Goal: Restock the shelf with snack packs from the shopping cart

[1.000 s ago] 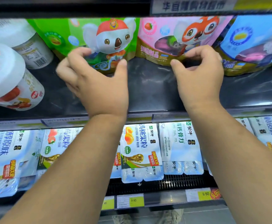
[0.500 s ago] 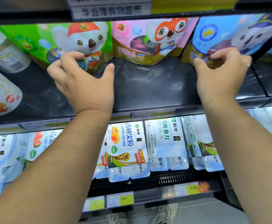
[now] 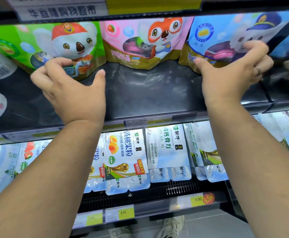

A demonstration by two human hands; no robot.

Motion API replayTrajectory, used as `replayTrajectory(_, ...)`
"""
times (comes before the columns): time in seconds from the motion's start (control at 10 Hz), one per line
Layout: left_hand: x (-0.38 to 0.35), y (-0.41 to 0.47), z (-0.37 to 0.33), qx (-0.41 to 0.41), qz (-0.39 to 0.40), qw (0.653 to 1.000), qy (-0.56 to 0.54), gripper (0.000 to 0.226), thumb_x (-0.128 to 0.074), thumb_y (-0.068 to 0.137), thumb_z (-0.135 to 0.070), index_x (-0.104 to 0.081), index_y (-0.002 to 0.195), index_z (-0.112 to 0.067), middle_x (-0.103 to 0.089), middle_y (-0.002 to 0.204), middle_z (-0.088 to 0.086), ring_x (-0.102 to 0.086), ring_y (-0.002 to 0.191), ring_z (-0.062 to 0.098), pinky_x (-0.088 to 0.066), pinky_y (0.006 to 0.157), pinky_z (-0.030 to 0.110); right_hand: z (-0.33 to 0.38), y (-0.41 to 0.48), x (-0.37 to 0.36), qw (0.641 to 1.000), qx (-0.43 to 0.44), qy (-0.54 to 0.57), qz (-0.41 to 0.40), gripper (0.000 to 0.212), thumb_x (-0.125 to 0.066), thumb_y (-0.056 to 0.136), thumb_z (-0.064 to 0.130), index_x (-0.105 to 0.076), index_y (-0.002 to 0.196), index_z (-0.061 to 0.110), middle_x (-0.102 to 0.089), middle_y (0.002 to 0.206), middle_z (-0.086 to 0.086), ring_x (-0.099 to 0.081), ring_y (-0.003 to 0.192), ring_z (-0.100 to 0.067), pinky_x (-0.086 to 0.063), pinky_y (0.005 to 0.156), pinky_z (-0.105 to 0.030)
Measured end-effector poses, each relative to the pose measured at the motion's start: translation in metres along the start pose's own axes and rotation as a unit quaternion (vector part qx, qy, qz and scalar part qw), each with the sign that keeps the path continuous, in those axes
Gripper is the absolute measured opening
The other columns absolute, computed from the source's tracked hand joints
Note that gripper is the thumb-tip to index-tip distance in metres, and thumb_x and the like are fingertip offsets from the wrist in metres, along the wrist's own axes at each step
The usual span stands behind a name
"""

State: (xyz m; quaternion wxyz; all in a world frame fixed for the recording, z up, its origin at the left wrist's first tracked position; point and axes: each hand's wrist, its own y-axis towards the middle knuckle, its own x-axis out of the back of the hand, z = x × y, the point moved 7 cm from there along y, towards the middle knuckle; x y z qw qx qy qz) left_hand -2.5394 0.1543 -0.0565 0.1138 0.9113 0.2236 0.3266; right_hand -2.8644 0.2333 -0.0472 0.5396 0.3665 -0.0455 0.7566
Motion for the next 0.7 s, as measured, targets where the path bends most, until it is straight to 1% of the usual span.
replayTrajectory(0.1, -0.001, 0.001, 0.002, 0.011, -0.006, 1.0, -0.008, 0.064, -0.074, 0.07, -0.05, -0.053, 0.116, -0.011, -0.038, 0.128, 0.006, -0.055, 0.112, 0.026, -0.047, 0.099, 0.039, 0.0, 0.002, -0.001, 1.0, -0.006, 0.023, 0.003, 0.089, -0.088, 0.059, 0.044, -0.042, 0.129, 0.014, -0.035, 0.135, -0.007, -0.053, 0.11, -0.028, -0.039, 0.096, -0.029)
replayTrajectory(0.2, -0.001, -0.001, 0.001, 0.013, -0.004, 1.0, 0.004, 0.064, -0.074, 0.071, -0.047, -0.052, 0.117, -0.008, -0.039, 0.132, 0.011, -0.054, 0.113, 0.027, -0.045, 0.1, 0.036, 0.002, 0.005, -0.008, 0.999, -0.008, 0.039, 0.028, 0.087, -0.088, 0.063, 0.04, -0.041, 0.131, 0.013, -0.035, 0.138, -0.006, -0.054, 0.114, -0.023, -0.039, 0.092, -0.026)
replayTrajectory(0.3, 0.0, -0.004, -0.003, 0.012, 0.001, 1.0, 0.012, 0.063, -0.075, 0.073, -0.044, -0.053, 0.118, -0.007, -0.04, 0.132, 0.014, -0.053, 0.114, 0.027, -0.042, 0.099, 0.029, 0.003, 0.006, -0.007, 0.998, -0.007, 0.041, 0.035, 0.086, -0.087, 0.066, 0.039, -0.04, 0.133, 0.014, -0.037, 0.14, -0.004, -0.052, 0.118, -0.02, -0.038, 0.091, -0.024)
replayTrajectory(0.4, 0.0, -0.001, -0.002, 0.018, 0.012, 1.0, 0.008, 0.062, -0.076, 0.074, -0.043, -0.053, 0.122, -0.01, -0.039, 0.133, 0.01, -0.052, 0.115, 0.027, -0.041, 0.1, 0.03, -0.001, 0.002, -0.005, 0.997, -0.006, 0.069, 0.042, 0.086, -0.086, 0.067, 0.036, -0.038, 0.136, 0.016, -0.037, 0.142, -0.006, -0.05, 0.119, -0.017, -0.033, 0.086, -0.012)
replayTrajectory(0.5, 0.0, -0.005, -0.004, 0.008, 0.023, 1.0, -0.014, 0.064, -0.075, 0.074, -0.043, -0.051, 0.124, -0.012, -0.04, 0.132, 0.006, -0.054, 0.115, 0.027, -0.043, 0.102, 0.037, -0.002, -0.003, 0.0, 0.995, -0.002, 0.093, 0.044, 0.087, -0.086, 0.067, 0.033, -0.038, 0.137, 0.015, -0.036, 0.142, -0.008, -0.048, 0.113, -0.012, -0.034, 0.086, -0.007)
replayTrajectory(0.6, 0.002, -0.001, 0.001, 0.013, 0.038, 0.998, -0.043, 0.067, -0.076, 0.074, -0.042, -0.048, 0.129, -0.015, -0.04, 0.126, 0.0, -0.054, 0.115, 0.02, -0.045, 0.101, 0.04, -0.001, -0.017, 0.008, 0.991, -0.01, 0.118, 0.057, 0.086, -0.085, 0.069, 0.031, -0.036, 0.139, 0.017, -0.034, 0.142, -0.007, -0.042, 0.11, -0.005, -0.035, 0.087, -0.002)
replayTrajectory(0.7, 0.002, -0.002, 0.007, 0.046, 0.074, 0.991, -0.098, 0.07, -0.078, 0.076, -0.04, -0.045, 0.133, -0.017, -0.043, 0.13, 0.0, -0.052, 0.119, 0.014, -0.045, 0.104, 0.037, -0.001, -0.026, 0.006, 0.984, -0.022, 0.155, 0.087, 0.083, -0.084, 0.07, 0.029, -0.038, 0.139, 0.017, -0.035, 0.14, -0.006, -0.042, 0.11, -0.003, -0.034, 0.088, 0.001)
